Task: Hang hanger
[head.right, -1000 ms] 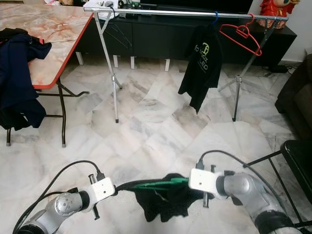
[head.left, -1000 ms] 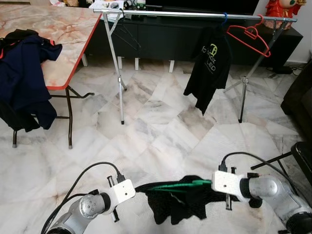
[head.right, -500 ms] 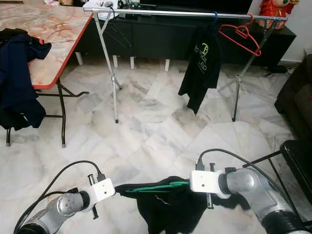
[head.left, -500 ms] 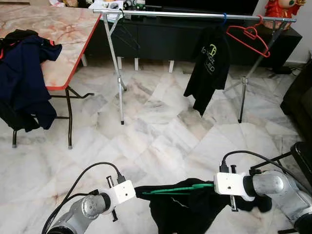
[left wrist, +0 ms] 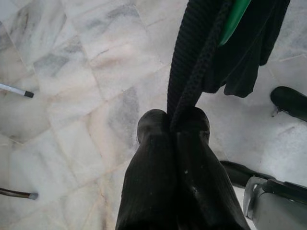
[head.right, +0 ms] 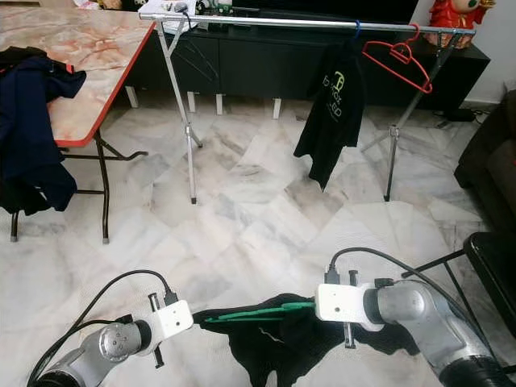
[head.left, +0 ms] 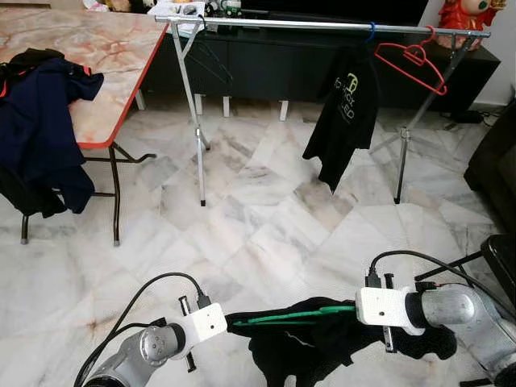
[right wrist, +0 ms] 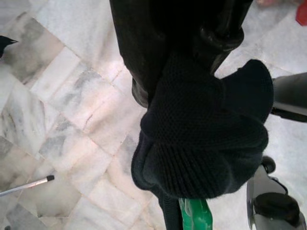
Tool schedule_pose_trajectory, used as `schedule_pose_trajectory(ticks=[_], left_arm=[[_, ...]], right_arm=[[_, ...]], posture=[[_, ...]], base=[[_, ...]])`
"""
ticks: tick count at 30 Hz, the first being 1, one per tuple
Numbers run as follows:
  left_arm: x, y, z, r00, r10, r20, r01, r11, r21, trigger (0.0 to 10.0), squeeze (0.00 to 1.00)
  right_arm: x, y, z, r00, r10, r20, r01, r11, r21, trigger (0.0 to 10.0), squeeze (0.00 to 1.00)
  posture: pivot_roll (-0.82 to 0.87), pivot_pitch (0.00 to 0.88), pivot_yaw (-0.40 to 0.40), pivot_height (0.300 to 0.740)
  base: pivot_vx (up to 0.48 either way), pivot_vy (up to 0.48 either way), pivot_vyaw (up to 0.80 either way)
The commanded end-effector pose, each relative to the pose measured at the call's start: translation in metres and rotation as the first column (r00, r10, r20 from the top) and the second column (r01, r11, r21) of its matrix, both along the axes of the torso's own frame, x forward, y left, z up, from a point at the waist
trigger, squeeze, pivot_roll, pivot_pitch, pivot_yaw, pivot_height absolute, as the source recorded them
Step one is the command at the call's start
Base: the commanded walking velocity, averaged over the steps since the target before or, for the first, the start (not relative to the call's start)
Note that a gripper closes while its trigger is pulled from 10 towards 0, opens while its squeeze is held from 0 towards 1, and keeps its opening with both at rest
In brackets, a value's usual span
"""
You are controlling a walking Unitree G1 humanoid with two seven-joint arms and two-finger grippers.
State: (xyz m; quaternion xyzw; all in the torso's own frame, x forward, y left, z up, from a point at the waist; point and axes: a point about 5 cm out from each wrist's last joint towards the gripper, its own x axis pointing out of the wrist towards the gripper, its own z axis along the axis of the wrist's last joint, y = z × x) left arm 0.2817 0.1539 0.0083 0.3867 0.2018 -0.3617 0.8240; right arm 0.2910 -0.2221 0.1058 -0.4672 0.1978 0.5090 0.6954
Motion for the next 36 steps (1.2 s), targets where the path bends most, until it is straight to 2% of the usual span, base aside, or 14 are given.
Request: schedule_pose_trajectory(ticks=[1, 5, 9, 11, 16, 18, 22, 26, 28, 29, 31, 33, 34, 36], left_arm=[[-0.022, 0.053, -0.026, 0.976, 0.179, -0.125, -0.155, 0.971, 0.180, 0.0, 0.00], [-0.022, 0.053, -0.026, 0.975, 0.181, -0.129, -0.156, 0.971, 0.183, 0.0, 0.00], [-0.023, 0.053, -0.026, 0.975, 0.180, -0.132, -0.154, 0.971, 0.183, 0.0, 0.00], [-0.024, 0.052, -0.027, 0.975, 0.173, -0.141, -0.147, 0.972, 0.182, 0.0, 0.00], [-0.025, 0.050, -0.028, 0.974, 0.167, -0.152, -0.139, 0.974, 0.177, 0.0, 0.00], [-0.026, 0.050, -0.027, 0.974, 0.161, -0.157, -0.133, 0.976, 0.174, 0.0, 0.00], [-0.015, 0.041, -0.012, 0.970, 0.188, -0.154, -0.189, 0.982, 0.009, 0.0, 0.00], [-0.002, 0.029, 0.010, 0.974, 0.182, -0.136, -0.204, 0.963, -0.175, 0.0, 0.00], [0.005, 0.020, 0.025, 0.982, 0.148, -0.119, -0.174, 0.952, -0.252, 0.0, 0.00], [0.010, 0.013, 0.038, 0.988, 0.114, -0.105, -0.141, 0.939, -0.314, 0.0, 0.00], [0.011, 0.008, 0.047, 0.991, 0.089, -0.103, -0.120, 0.928, -0.353, 0.0, 0.00], [0.012, 0.004, 0.055, 0.992, 0.061, -0.107, -0.098, 0.916, -0.390, 0.0, 0.00], [0.009, -0.003, 0.065, 0.993, -0.007, -0.116, -0.045, 0.896, -0.441, 0.0, 0.00], [0.005, -0.008, 0.070, 0.991, -0.053, -0.122, -0.010, 0.883, -0.469, 0.0, 0.00]], right_arm=[[0.001, -0.044, 0.015, 0.987, -0.148, 0.058, 0.155, 0.978, -0.139, 0.0, 0.00], [0.008, -0.052, 0.020, 0.971, -0.183, 0.155, 0.214, 0.954, -0.208, 0.0, 0.00], [0.014, -0.056, 0.024, 0.950, -0.213, 0.228, 0.266, 0.936, -0.232, 0.0, 0.00], [0.021, -0.060, 0.030, 0.910, -0.255, 0.328, 0.345, 0.904, -0.251, 0.0, 0.00], [0.026, -0.059, 0.030, 0.877, -0.281, 0.390, 0.396, 0.882, -0.255, 0.0, 0.00], [0.025, -0.056, 0.024, 0.881, -0.289, 0.374, 0.397, 0.882, -0.254, 0.0, 0.00], [0.019, -0.039, 0.001, 0.907, -0.319, 0.275, 0.375, 0.908, -0.187, 0.0, 0.00], [0.015, -0.026, -0.015, 0.922, -0.335, 0.195, 0.362, 0.924, -0.123, 0.0, 0.00], [0.012, -0.017, -0.023, 0.931, -0.339, 0.136, 0.352, 0.932, -0.082, 0.0, 0.00], [0.008, -0.007, -0.031, 0.940, -0.336, 0.062, 0.338, 0.941, -0.027, 0.0, 0.00], [0.005, -0.002, -0.038, 0.945, -0.326, 0.010, 0.326, 0.945, -0.009, 0.0, 0.00], [0.004, 0.000, -0.042, 0.947, -0.322, -0.005, 0.322, 0.947, -0.011, 0.0, 0.00], [0.007, 0.002, -0.047, 0.940, -0.341, 0.003, 0.341, 0.940, -0.009, 0.0, 0.00], [0.009, 0.003, -0.048, 0.935, -0.355, 0.009, 0.355, 0.935, -0.003, 0.0, 0.00]], posture=[[-0.03, 0.172, -0.055, 0.740], [-0.03, 0.173, -0.054, 0.740], [-0.03, 0.173, -0.053, 0.740], [-0.03, 0.173, -0.052, 0.740], [-0.03, 0.174, -0.053, 0.740], [-0.02, 0.176, -0.054, 0.740], [-0.01, 0.176, -0.054, 0.740], [-0.01, 0.175, -0.054, 0.740], [0.00, 0.171, -0.052, 0.740], [0.01, 0.168, -0.051, 0.740], [0.01, 0.165, -0.050, 0.740], [0.01, 0.163, -0.049, 0.740], [0.01, 0.162, -0.047, 0.740], [0.02, 0.158, -0.045, 0.740]], base=[[0.000, 0.000, 0.00], [0.000, 0.000, 0.00], [0.000, 0.000, 0.00], [0.000, 0.000, 0.00], [0.000, 0.000, 0.00], [0.000, 0.000, 0.00], [0.000, 0.000, 0.00], [0.000, 0.000, 0.00], [0.000, 0.000, 0.00], [0.000, 0.000, 0.00], [0.000, 0.000, 0.00], [0.000, 0.000, 0.00], [0.000, 0.000, 0.00], [0.000, 0.000, 0.00]])
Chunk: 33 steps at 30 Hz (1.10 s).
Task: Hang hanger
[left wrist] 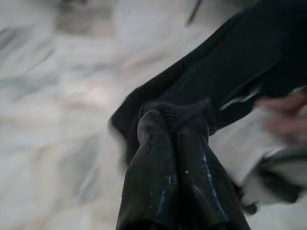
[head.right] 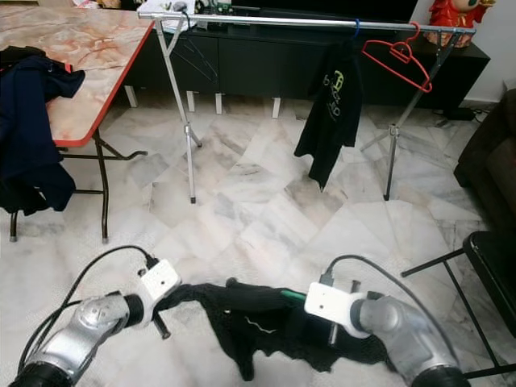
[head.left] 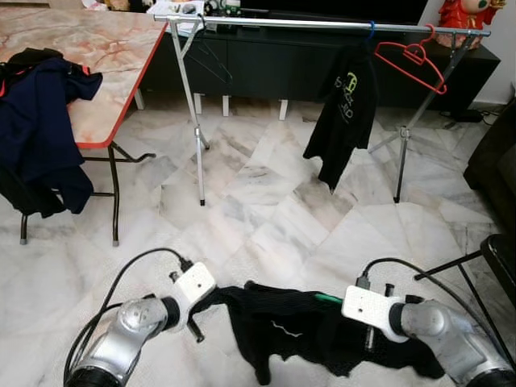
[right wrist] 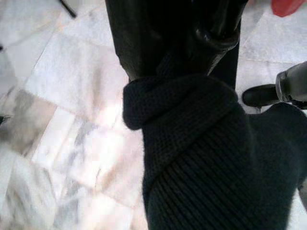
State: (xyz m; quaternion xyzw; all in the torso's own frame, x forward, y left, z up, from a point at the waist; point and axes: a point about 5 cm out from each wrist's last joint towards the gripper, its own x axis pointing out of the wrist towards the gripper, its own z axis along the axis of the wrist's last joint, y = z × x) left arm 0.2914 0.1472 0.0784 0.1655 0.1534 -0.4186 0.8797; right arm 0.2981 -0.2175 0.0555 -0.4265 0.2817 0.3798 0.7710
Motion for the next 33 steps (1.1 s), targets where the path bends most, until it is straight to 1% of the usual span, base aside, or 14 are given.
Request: schedule_pose_trajectory(ticks=[1, 3, 6, 8, 9, 11, 12, 14, 15, 16, 17, 21, 28, 33], left_arm=[[-0.007, -0.003, 0.002, 0.998, -0.052, -0.028, 0.052, 0.998, -0.031, 0.0, 0.00], [-0.017, -0.009, 0.010, 0.990, -0.132, -0.047, 0.128, 0.989, -0.079, 0.0, 0.00], [-0.026, -0.015, 0.018, 0.978, -0.198, -0.066, 0.187, 0.972, -0.141, 0.0, 0.00], [-0.028, -0.016, 0.021, 0.974, -0.215, -0.070, 0.202, 0.966, -0.160, 0.0, 0.00], [-0.033, -0.019, 0.027, 0.965, -0.250, -0.076, 0.230, 0.951, -0.207, 0.0, 0.00], [-0.035, -0.019, 0.029, 0.964, -0.255, -0.077, 0.234, 0.949, -0.213, 0.0, 0.00], [-0.036, -0.019, 0.029, 0.962, -0.259, -0.086, 0.238, 0.950, -0.202, 1.4, 0.00], [-0.037, -0.017, 0.027, 0.962, -0.258, -0.092, 0.239, 0.955, -0.173, 4.8, 0.00], [-0.037, -0.016, 0.025, 0.963, -0.251, -0.097, 0.234, 0.958, -0.165, 7.8, 0.00], [-0.037, -0.015, 0.025, 0.963, -0.248, -0.106, 0.230, 0.961, -0.157, 9.8, 0.00], [-0.038, -0.015, 0.025, 0.961, -0.251, -0.117, 0.230, 0.959, -0.165, 10.0, 1.00], [-0.041, -0.017, 0.028, 0.955, -0.265, -0.129, 0.238, 0.951, -0.197, 10.0, 1.00], [-0.044, -0.017, 0.027, 0.952, -0.269, -0.146, 0.242, 0.953, -0.183, 10.0, 1.00], [-0.037, -0.010, 0.033, 0.971, -0.210, -0.111, 0.190, 0.968, -0.167, 10.0, 1.00]], right_arm=[[0.004, -0.001, 0.001, 0.999, -0.021, 0.025, 0.021, 1.000, 0.006, 0.0, 0.00], [0.010, 0.001, 0.001, 0.997, -0.057, 0.058, 0.056, 0.998, 0.022, 0.0, 0.00], [0.015, 0.002, 0.001, 0.990, -0.110, 0.094, 0.107, 0.994, 0.035, 0.0, 0.00], [0.017, 0.003, 0.000, 0.987, -0.124, 0.102, 0.121, 0.992, 0.038, 0.0, 0.00], [0.020, 0.004, -0.001, 0.977, -0.174, 0.120, 0.166, 0.983, 0.072, 0.0, 0.00], [0.021, 0.006, -0.001, 0.974, -0.198, 0.114, 0.185, 0.977, 0.109, 0.0, 0.00], [0.022, 0.013, -0.002, 0.973, -0.220, 0.074, 0.202, 0.960, 0.194, 0.0, 0.00], [0.021, 0.021, -0.002, 0.977, -0.209, 0.038, 0.192, 0.947, 0.258, 0.0, 0.00], [0.021, 0.023, -0.002, 0.978, -0.207, 0.031, 0.190, 0.941, 0.279, 0.0, 0.00], [0.022, 0.026, -0.001, 0.978, -0.209, 0.024, 0.192, 0.931, 0.310, 0.0, 0.00], [0.022, 0.027, -0.001, 0.978, -0.207, 0.020, 0.190, 0.929, 0.316, 0.0, 0.00], [0.023, 0.027, -0.001, 0.981, -0.190, 0.028, 0.173, 0.936, 0.308, 0.0, 0.00], [0.024, 0.026, -0.002, 0.985, -0.170, 0.019, 0.156, 0.941, 0.300, 0.0, 0.00], [0.015, 0.034, -0.004, 1.000, 0.029, -0.008, -0.025, 0.960, 0.280, 0.0, 0.00]], posture=[[0.02, 0.158, -0.045, 0.740], [0.03, 0.152, -0.042, 0.740], [0.03, 0.147, -0.040, 0.740], [0.03, 0.146, -0.040, 0.740], [0.04, 0.142, -0.037, 0.740], [0.04, 0.142, -0.037, 0.740], [0.05, 0.137, -0.034, 0.740], [0.05, 0.135, -0.034, 0.740], [0.05, 0.136, -0.033, 0.740], [0.04, 0.137, -0.033, 0.740], [0.04, 0.137, -0.034, 0.740], [0.04, 0.141, -0.034, 0.740], [0.04, 0.150, -0.039, 0.740], [0.05, 0.154, -0.042, 0.740]], base=[[0.000, 0.000, 0.00], [0.000, 0.000, 0.00], [0.000, 0.000, 0.00], [0.000, 0.000, 0.00], [0.000, 0.000, 0.00], [0.000, 0.000, 0.00], [0.000, 0.000, 0.00], [0.000, 0.000, 0.00], [0.000, 0.000, 0.00], [0.000, 0.000, 0.00], [0.000, 0.000, 0.00], [0.000, 0.000, 0.00], [0.000, 0.000, 0.00], [0.000, 0.000, 0.00]])
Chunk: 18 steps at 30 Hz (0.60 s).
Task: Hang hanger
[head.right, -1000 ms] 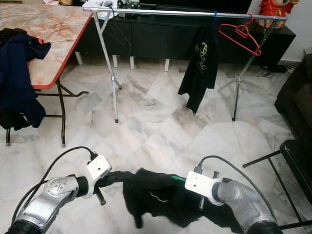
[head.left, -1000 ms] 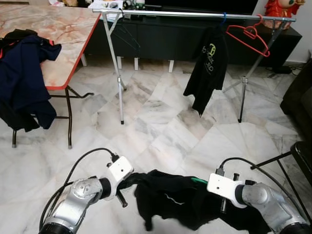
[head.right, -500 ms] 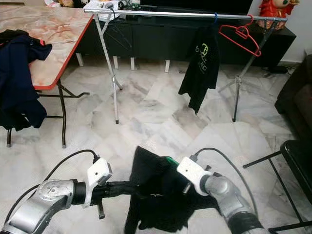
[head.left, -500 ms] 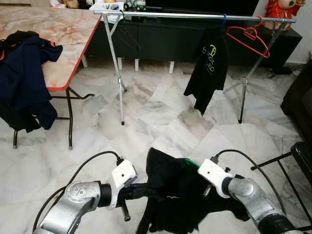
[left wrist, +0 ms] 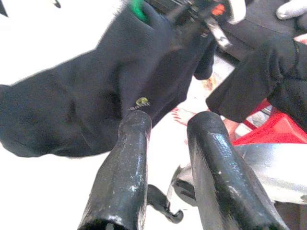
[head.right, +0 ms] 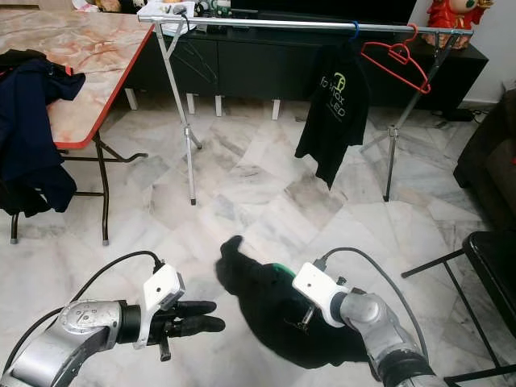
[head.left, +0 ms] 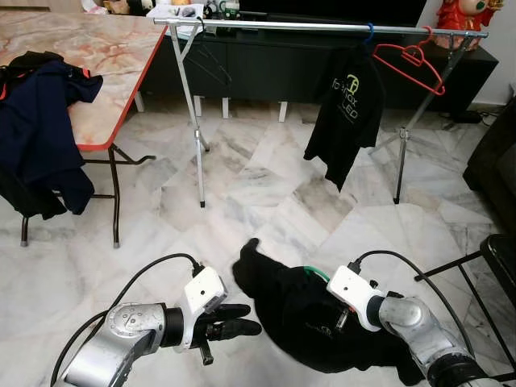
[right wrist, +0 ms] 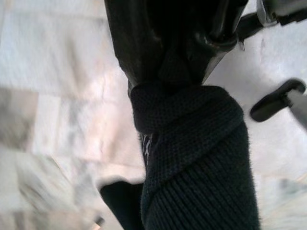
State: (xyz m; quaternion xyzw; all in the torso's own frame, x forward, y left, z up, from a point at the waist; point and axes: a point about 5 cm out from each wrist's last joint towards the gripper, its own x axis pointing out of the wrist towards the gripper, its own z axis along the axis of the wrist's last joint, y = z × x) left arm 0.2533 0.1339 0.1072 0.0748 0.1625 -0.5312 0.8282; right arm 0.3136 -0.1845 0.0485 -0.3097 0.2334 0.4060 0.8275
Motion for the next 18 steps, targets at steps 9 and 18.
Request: schedule_pose_trajectory(ticks=[9, 18], left_arm=[[-0.002, 0.014, -0.007, 0.998, -0.067, 0.011, 0.064, 0.980, 0.187, 10.0, 1.00], [-0.002, 0.013, -0.018, 0.991, -0.133, 0.000, 0.127, 0.943, 0.307, 10.0, 0.00]], right_arm=[[-0.016, -0.007, -0.006, 0.941, 0.301, -0.152, -0.320, 0.940, -0.118, 0.0, 0.00], [-0.014, 0.002, -0.002, 0.913, 0.381, -0.144, -0.396, 0.913, -0.095, 0.0, 0.00]], posture=[[0.05, 0.155, -0.049, 0.740], [0.06, 0.161, -0.060, 0.740]], base=[[0.000, 0.000, 0.00], [0.000, 0.000, 0.00]])
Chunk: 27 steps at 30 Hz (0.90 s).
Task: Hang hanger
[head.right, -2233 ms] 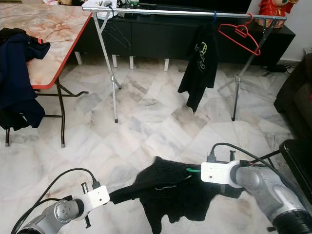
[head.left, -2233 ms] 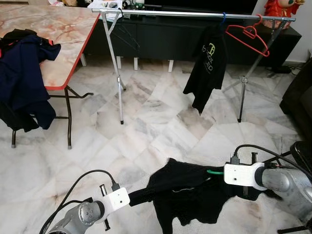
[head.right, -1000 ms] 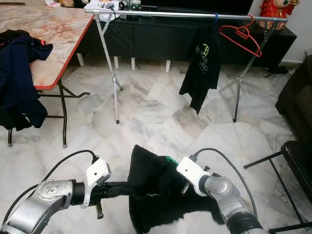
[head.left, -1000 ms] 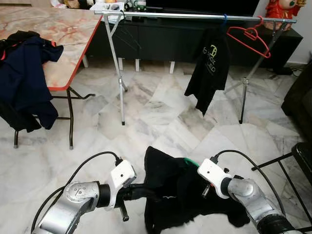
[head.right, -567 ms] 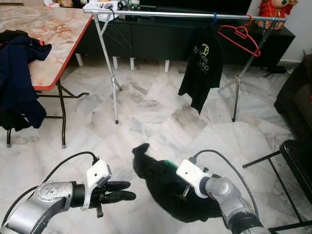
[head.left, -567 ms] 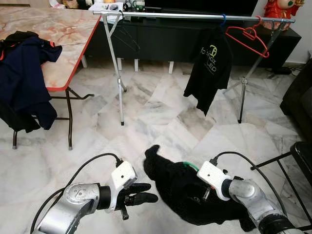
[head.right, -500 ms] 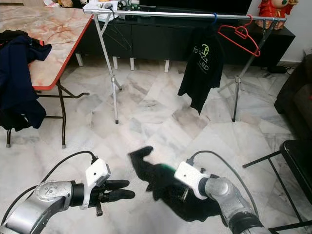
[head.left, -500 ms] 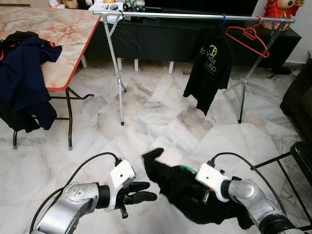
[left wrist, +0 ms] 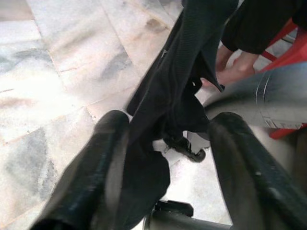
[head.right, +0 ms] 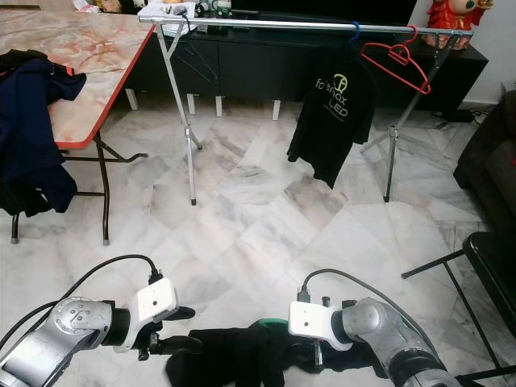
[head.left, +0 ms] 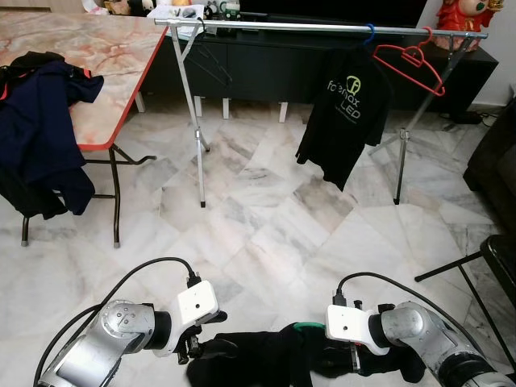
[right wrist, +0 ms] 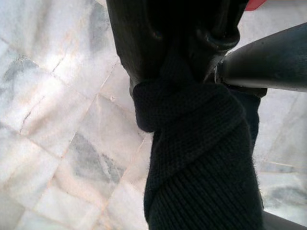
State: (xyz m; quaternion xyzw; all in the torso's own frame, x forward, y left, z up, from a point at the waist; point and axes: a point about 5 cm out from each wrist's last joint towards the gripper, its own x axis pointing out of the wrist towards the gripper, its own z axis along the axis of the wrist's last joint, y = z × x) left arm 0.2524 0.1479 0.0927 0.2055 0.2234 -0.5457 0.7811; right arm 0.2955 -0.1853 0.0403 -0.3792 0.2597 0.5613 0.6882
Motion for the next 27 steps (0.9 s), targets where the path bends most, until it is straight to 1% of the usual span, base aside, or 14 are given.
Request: schedule_pose_trajectory(ticks=[1, 6, 8, 9, 11, 15, 17, 20, 22, 23, 24, 27], left_arm=[[-0.001, -0.001, -0.005, 1.000, -0.024, -0.003, 0.024, 0.999, 0.029, 10.0, 0.00], [0.010, -0.006, -0.007, 0.999, 0.017, 0.048, -0.018, 0.999, 0.029, 10.0, 0.00], [0.016, -0.012, -0.007, 0.996, 0.047, 0.072, -0.047, 0.999, -0.002, 10.0, 0.00], [0.016, -0.016, -0.007, 0.997, 0.045, 0.066, -0.044, 0.999, -0.021, 10.0, 0.00], [0.015, -0.018, -0.007, 0.997, 0.036, 0.062, -0.034, 0.999, -0.027, 10.0, 0.00], [0.015, -0.022, -0.009, 0.998, 0.020, 0.060, -0.019, 1.000, -0.020, 10.0, 0.00], [0.010, -0.030, -0.008, 0.999, -0.037, 0.029, 0.038, 0.999, -0.031, 10.0, 0.00], [0.008, -0.031, -0.008, 0.998, -0.059, 0.013, 0.059, 0.998, -0.028, 10.0, 0.00], [0.005, -0.031, -0.009, 0.996, -0.090, -0.001, 0.090, 0.996, 0.001, 10.0, 0.00], [0.005, -0.031, -0.009, 0.996, -0.090, -0.001, 0.090, 0.996, 0.001, 10.0, 0.00], [0.005, -0.031, -0.010, 0.995, -0.099, -0.001, 0.099, 0.995, 0.004, 10.0, 0.00], [0.008, -0.033, -0.009, 0.996, -0.078, 0.030, 0.078, 0.997, -0.003, 10.0, 0.00]], right_arm=[[0.004, 0.005, 0.008, 1.000, 0.021, 0.015, -0.021, 0.999, 0.044, 0.0, 0.00], [0.006, 0.014, 0.015, 0.998, 0.069, 0.006, -0.069, 0.991, 0.113, 0.0, 0.00], [0.006, 0.019, 0.019, 0.994, 0.105, -0.006, -0.103, 0.983, 0.152, 0.0, 0.00], [0.006, 0.021, 0.021, 0.993, 0.122, 0.000, -0.120, 0.980, 0.156, 0.0, 0.00], [0.007, 0.022, 0.022, 0.992, 0.126, 0.009, -0.126, 0.980, 0.153, 0.0, 0.00], [0.010, 0.024, 0.024, 0.991, 0.128, 0.025, -0.131, 0.980, 0.148, 0.0, 0.00], [0.014, 0.031, 0.029, 0.989, 0.141, 0.042, -0.146, 0.976, 0.160, 0.0, 0.00], [0.015, 0.032, 0.031, 0.988, 0.149, 0.049, -0.155, 0.977, 0.148, 0.0, 0.00], [0.016, 0.032, 0.031, 0.985, 0.164, 0.055, -0.169, 0.978, 0.120, 0.0, 0.00], [0.016, 0.032, 0.031, 0.985, 0.164, 0.055, -0.169, 0.978, 0.120, 0.0, 0.00], [0.016, 0.033, 0.031, 0.986, 0.158, 0.057, -0.165, 0.978, 0.128, 0.0, 0.00], [0.017, 0.038, 0.034, 0.987, 0.153, 0.055, -0.161, 0.971, 0.176, 0.0, 0.00]], posture=[[0.06, 0.161, -0.060, 0.740], [0.06, 0.161, -0.063, 0.740], [0.06, 0.158, -0.063, 0.740], [0.05, 0.157, -0.064, 0.740], [0.05, 0.156, -0.064, 0.740], [0.05, 0.155, -0.061, 0.740], [0.05, 0.155, -0.060, 0.740], [0.05, 0.156, -0.060, 0.740], [0.06, 0.153, -0.062, 0.740], [0.06, 0.153, -0.062, 0.740], [0.06, 0.153, -0.063, 0.740], [0.06, 0.151, -0.064, 0.740]], base=[[0.000, 0.000, 0.00], [0.000, 0.000, 0.00], [0.000, 0.000, 0.00], [0.000, 0.000, 0.00], [0.000, 0.000, 0.00], [0.000, 0.000, 0.00], [0.000, 0.000, 0.00], [0.000, 0.000, 0.00], [0.000, 0.000, 0.00], [0.000, 0.000, 0.00], [0.000, 0.000, 0.00], [0.000, 0.000, 0.00]])
